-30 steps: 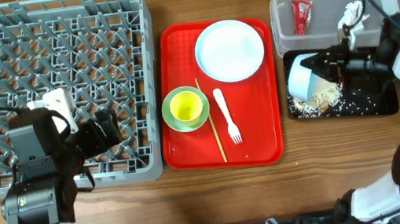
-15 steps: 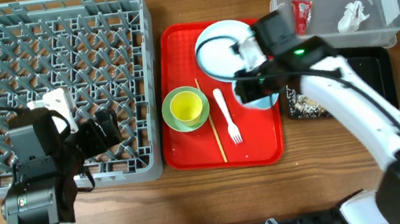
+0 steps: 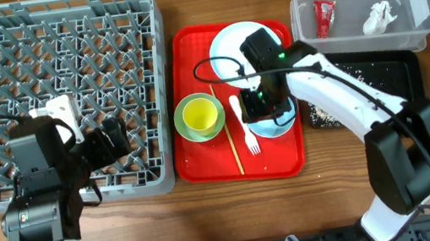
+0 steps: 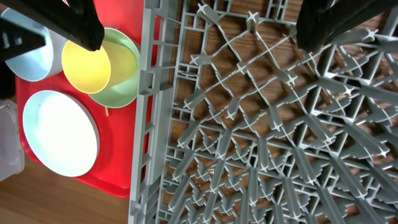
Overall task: Sort waste into correct bins and load items into the dishwasher rack
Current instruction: 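Set the empty light blue bowl back on the red tray with the right gripper, then grasp the yellow cup from the green bowl with the right gripper and lift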
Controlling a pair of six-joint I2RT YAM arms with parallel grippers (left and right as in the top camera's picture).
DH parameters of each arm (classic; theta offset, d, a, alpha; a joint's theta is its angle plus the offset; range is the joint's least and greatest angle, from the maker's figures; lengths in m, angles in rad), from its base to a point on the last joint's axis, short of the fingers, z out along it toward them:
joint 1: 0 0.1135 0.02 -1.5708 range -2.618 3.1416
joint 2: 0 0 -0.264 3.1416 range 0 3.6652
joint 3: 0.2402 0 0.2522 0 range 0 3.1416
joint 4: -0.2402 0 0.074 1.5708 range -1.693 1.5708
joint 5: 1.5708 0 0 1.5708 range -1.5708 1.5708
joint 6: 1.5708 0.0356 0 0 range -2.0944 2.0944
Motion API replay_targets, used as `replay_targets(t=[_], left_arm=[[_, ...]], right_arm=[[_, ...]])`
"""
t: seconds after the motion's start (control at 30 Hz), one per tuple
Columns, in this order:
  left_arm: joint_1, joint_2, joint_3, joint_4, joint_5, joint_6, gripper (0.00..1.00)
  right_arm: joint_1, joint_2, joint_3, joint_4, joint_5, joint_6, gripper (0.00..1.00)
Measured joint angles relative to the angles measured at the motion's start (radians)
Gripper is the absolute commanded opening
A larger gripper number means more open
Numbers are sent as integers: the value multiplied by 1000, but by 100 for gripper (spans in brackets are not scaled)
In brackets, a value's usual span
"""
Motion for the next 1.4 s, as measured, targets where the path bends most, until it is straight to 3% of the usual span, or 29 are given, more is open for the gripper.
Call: replay_targets(t=[0.17, 0.5, 0.6, 0.63, 0.67, 1.0, 1.17, 1.27, 1.4], left_arm=[[0, 0, 0, 0, 0, 0, 100], [0, 0, 0, -3, 0, 0, 100], [0, 0, 0, -16, 0, 0, 100], [0, 0, 0, -16, 0, 0, 100], [0, 0, 0, -16, 0, 0, 100], [0, 0, 0, -16, 0, 0, 100], [0, 0, 0, -16, 9, 0, 100], [0, 0, 0, 4, 83, 0, 100], [0, 15, 1, 99, 263, 0, 100]], right_arm=[[3, -24, 196, -48, -12, -10, 54], [146, 21, 217, 6, 0, 42, 53], [150, 86, 216, 17, 20, 84, 40], [150, 117, 216, 21, 25, 100, 18], [150, 136, 215, 24, 27, 108, 5], [130, 159, 209, 22, 28, 136, 4], [-2, -42, 235, 16, -7, 136, 4], [-85, -158, 254, 16, -90, 132, 4], [-119, -166, 256, 26, -285, 90, 4]])
